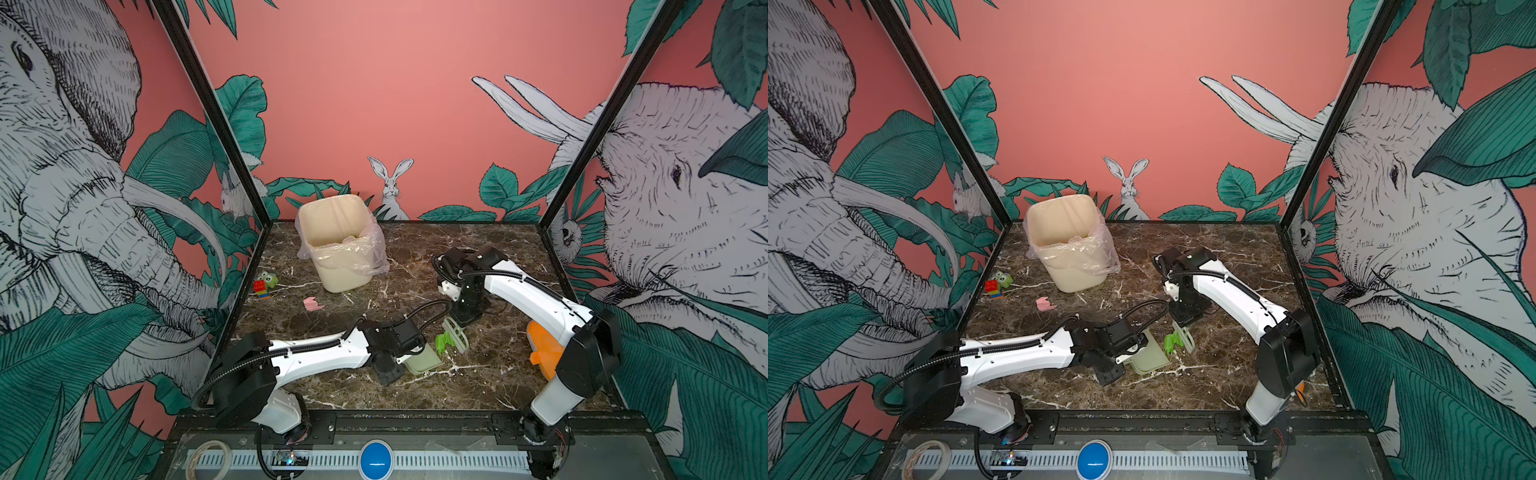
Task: Sweep away the paper scraps from the table
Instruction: 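Sweep the green scrap into the dustpan with the right gripper's brush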
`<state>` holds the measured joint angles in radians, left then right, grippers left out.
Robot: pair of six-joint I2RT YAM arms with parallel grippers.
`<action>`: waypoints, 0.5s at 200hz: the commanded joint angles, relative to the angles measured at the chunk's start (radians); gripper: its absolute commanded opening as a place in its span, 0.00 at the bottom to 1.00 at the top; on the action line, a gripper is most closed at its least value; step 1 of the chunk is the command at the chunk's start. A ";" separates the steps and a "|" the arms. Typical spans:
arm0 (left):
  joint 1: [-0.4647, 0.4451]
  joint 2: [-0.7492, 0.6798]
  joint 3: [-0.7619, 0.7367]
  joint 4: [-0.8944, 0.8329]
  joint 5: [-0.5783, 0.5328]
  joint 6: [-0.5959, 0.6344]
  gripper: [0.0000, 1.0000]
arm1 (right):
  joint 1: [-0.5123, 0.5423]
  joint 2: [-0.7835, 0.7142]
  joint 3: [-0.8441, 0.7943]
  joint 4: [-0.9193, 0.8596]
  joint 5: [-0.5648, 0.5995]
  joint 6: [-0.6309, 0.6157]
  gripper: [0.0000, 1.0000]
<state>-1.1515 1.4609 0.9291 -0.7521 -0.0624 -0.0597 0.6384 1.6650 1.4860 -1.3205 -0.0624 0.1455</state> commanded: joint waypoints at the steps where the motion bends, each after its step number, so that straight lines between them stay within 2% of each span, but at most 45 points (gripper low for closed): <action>1: -0.007 -0.001 0.021 0.003 -0.014 -0.009 0.10 | 0.000 -0.028 0.022 -0.028 0.050 0.002 0.00; 35: -0.011 -0.002 0.013 0.011 -0.013 -0.009 0.10 | -0.026 -0.016 0.001 -0.037 0.111 -0.015 0.00; 57: -0.013 -0.001 0.008 0.018 -0.017 -0.013 0.10 | -0.020 0.009 0.003 -0.030 0.088 -0.008 0.00; 100: -0.014 0.002 0.005 0.026 -0.022 -0.015 0.10 | 0.059 0.049 0.051 -0.008 0.034 0.014 0.00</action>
<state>-1.1599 1.4612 0.9291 -0.7326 -0.0700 -0.0601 0.6502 1.6840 1.4895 -1.3197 0.0013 0.1467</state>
